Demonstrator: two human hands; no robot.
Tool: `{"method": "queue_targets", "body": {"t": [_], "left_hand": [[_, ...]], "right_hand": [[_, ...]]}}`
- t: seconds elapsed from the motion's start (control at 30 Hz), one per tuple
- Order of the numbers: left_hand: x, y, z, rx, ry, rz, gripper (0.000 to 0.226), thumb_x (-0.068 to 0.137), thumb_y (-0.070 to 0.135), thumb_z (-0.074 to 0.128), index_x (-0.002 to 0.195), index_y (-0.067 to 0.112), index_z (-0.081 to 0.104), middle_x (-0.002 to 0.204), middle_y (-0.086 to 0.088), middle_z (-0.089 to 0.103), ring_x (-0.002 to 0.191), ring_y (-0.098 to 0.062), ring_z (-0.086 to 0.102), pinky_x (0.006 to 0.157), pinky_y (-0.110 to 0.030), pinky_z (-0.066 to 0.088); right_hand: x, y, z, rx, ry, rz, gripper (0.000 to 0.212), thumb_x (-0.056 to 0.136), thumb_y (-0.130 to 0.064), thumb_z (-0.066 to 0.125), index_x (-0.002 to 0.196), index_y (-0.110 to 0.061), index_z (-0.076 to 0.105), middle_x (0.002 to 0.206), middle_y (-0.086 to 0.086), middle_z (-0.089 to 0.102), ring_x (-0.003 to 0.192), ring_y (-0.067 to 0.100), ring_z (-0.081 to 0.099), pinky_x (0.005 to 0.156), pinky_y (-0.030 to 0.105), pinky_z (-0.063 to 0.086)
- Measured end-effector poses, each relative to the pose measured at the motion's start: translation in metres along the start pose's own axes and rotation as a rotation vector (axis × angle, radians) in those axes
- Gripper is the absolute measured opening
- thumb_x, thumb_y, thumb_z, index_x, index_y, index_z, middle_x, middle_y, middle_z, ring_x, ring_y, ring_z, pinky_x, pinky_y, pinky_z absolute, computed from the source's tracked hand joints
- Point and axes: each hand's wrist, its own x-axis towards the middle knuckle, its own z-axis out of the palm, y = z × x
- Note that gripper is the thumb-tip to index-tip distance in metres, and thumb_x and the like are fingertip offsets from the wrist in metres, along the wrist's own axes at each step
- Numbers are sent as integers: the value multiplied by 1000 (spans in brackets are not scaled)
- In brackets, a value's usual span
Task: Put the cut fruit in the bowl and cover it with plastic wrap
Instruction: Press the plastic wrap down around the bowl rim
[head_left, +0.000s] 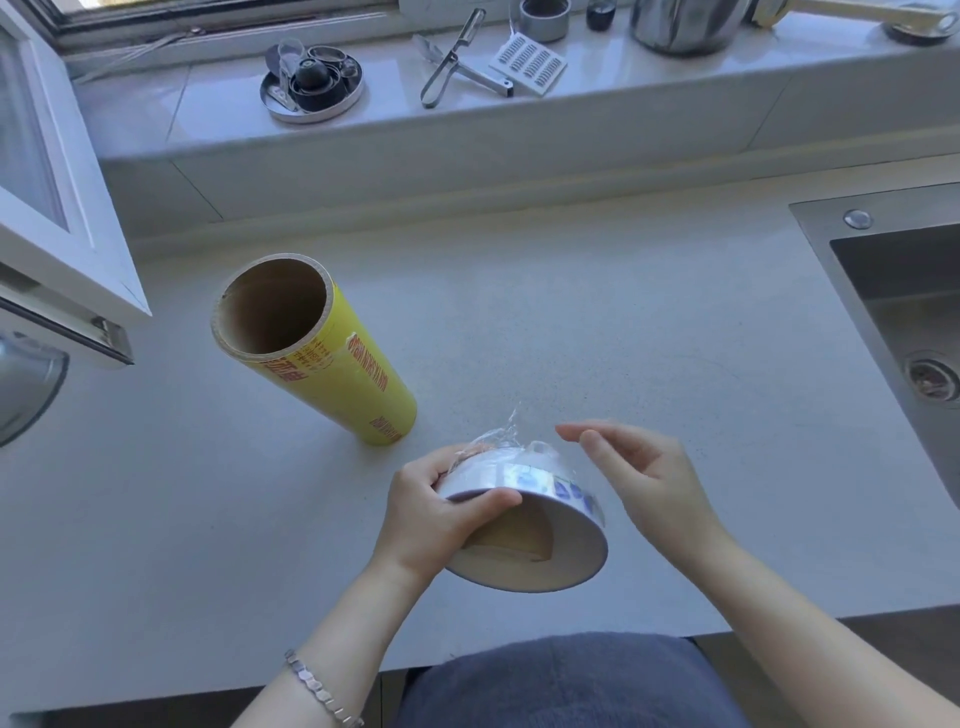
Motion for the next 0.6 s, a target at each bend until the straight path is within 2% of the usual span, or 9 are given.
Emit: {"method": "queue_targets", "body": {"t": [0.07,0.17,0.23,0.3,0.33,0.4,0.47,0.53,0.6], "left_hand": [[3,3,0,18,5,-3,42,36,51,72,75,36,66,72,29,70,76,9,63,70,-9,49],[4,7,1,34,-12,-3,42,33,51,73,72,37,66,71,30,69,73,12,62,69,-8,49],[2,10,1,45,-40,3,44,32,51,74,72,38,65,72,34,68,72,12,61,69,-8,49],[2,13,0,48,-62,13,46,33,51,74,76,39,65,75,33,68,74,10,62,71,-11,49],[2,14,-1,52,-69,20,48,34,51,75,80,38,65,77,31,69,76,8,63,73,-13,50],[3,17,-2,74,-84,34,57,35,51,75,89,35,65,82,23,72,83,3,65,78,-18,52],[3,20,-2,119,-103,46,71,35,54,75,101,29,65,95,13,72,89,-2,65,84,-25,53],[2,22,-2,164,-122,51,83,34,56,74,110,24,64,101,6,70,95,-5,65,88,-28,52],[0,23,-4,216,-139,49,89,33,58,73,114,23,62,102,8,68,99,-6,63,90,-27,50]], "right_hand": [[-10,-2,4,-60,-169,-82,24,87,-32,45,99,-35,66,108,-19,66,101,-11,58,85,4,42],[-11,0,5,-117,-273,11,26,89,-49,36,105,-46,57,113,-25,61,108,-7,56,91,12,42],[-5,-2,1,-122,-319,105,38,82,-55,30,105,-43,58,110,-17,66,104,1,61,91,22,45],[3,-7,0,-77,-330,152,46,76,-56,29,103,-36,60,110,-11,66,100,1,61,89,19,45],[8,-12,0,-33,-313,162,46,74,-56,32,101,-33,61,113,-9,65,103,1,60,92,16,43],[20,-21,2,40,-301,180,46,68,-57,44,95,-27,65,113,-2,67,107,9,60,98,23,42],[25,-31,6,55,-350,196,38,65,-51,59,86,-20,70,100,3,70,92,14,65,88,28,47],[30,-37,13,46,-339,171,15,72,-32,69,66,-18,68,88,7,70,77,16,64,75,27,48],[35,-38,16,-12,-268,111,19,78,-22,68,59,-18,62,79,9,69,69,14,61,68,26,47]]}}
